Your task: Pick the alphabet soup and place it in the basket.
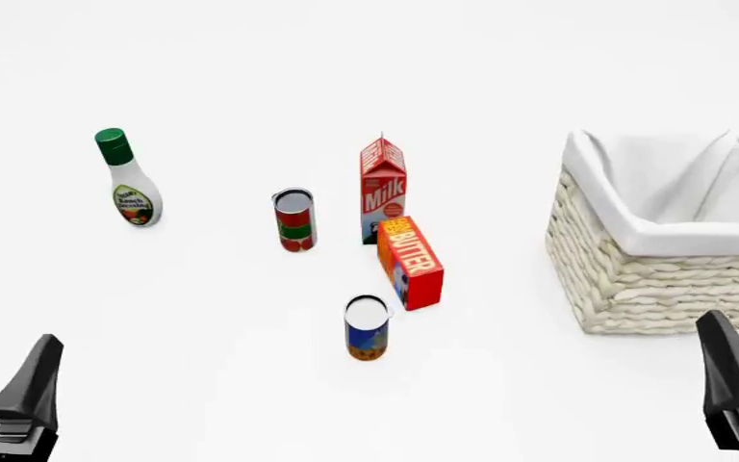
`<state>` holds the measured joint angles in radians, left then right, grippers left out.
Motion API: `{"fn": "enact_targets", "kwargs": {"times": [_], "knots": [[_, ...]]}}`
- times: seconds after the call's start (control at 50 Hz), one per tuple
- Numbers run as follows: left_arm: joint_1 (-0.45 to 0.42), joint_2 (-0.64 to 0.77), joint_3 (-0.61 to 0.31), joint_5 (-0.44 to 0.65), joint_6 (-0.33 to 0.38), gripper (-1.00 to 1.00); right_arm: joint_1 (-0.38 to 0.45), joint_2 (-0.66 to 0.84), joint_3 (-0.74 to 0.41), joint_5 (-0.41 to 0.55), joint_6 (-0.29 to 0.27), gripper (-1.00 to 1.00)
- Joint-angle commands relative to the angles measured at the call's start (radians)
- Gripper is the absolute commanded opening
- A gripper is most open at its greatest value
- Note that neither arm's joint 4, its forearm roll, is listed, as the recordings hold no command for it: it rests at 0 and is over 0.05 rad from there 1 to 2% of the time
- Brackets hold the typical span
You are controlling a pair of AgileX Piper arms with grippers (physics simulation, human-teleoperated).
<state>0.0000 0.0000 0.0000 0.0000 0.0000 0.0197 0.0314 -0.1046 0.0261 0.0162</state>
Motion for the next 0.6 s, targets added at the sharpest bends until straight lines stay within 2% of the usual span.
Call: {"fn": "enact_targets", "kwargs": {"times": [0.02,0.26,0.56,0.6], "knots": [[0.000,0.000,0.000,0.000,0.000,1.00,0.031,0.033,-0.115,0.047,-0.083,1.00],[0.000,0.000,0.000,0.000,0.000,1.00,0.125,0.095,-0.197,0.048,-0.143,1.00],[0.000,0.000,0.000,0.000,0.000,1.00,0.311,0.218,-0.302,-0.029,-0.216,1.00],[0.000,0.000,0.000,0.000,0.000,1.00,0.351,0.251,-0.333,-0.037,-0.202,1.00]]}}
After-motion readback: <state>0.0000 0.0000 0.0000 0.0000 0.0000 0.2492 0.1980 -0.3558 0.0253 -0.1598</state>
